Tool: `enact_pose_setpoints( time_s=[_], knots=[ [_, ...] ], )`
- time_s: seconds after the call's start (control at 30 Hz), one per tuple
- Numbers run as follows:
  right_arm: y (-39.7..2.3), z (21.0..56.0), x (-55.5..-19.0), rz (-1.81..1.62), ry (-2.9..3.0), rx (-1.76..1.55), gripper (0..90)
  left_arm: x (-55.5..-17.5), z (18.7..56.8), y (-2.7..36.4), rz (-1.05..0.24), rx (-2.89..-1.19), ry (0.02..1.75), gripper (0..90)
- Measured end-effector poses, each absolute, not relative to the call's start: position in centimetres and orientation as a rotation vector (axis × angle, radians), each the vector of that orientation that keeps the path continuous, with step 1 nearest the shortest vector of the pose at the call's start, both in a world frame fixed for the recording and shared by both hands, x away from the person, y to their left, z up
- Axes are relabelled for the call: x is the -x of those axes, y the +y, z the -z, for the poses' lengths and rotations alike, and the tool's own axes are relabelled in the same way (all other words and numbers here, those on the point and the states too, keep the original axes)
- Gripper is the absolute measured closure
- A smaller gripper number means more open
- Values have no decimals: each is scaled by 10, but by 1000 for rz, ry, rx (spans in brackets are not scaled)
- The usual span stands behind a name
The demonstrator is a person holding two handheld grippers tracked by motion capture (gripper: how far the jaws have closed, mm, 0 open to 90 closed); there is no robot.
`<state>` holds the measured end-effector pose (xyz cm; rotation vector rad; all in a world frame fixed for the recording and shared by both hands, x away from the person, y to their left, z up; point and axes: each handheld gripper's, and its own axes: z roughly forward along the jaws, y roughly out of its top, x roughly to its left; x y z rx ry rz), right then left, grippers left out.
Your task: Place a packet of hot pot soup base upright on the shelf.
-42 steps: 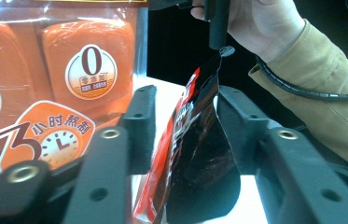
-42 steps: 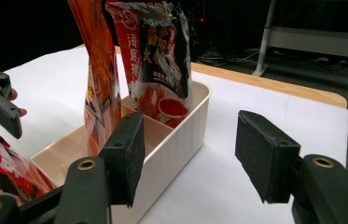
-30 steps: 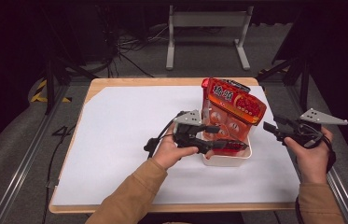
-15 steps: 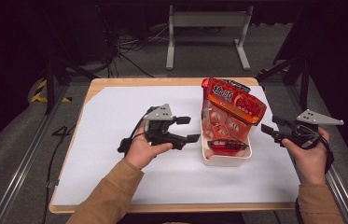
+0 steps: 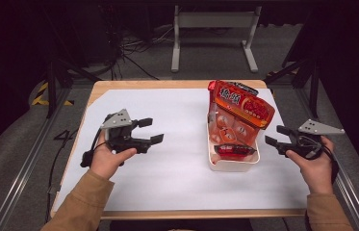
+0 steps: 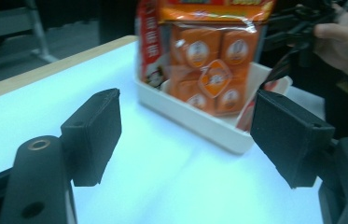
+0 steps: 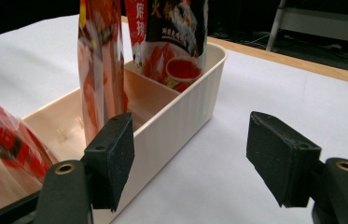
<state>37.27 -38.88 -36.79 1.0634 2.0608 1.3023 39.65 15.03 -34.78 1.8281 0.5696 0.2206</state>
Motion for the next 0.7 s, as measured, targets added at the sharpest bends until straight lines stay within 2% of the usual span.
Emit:
enact_pose_setpoints(
  time_s=[0.3, 0.4, 0.5, 0.7],
  knots=[
    [-389, 383, -374, -1303, 2067, -1062, 322, -393, 375, 182, -275, -1835, 650, 251],
    [-390, 389, -375, -1306, 2067, -1069, 323, -389, 388, 194, -299, -1764, 697, 255],
    [-390, 390, -376, -1318, 2059, -1068, 323, -390, 400, 205, -270, -1741, 744, 265],
    [-389, 388, -376, -1344, 2032, -1043, 323, -390, 401, 209, -277, -1736, 752, 262]
  ],
)
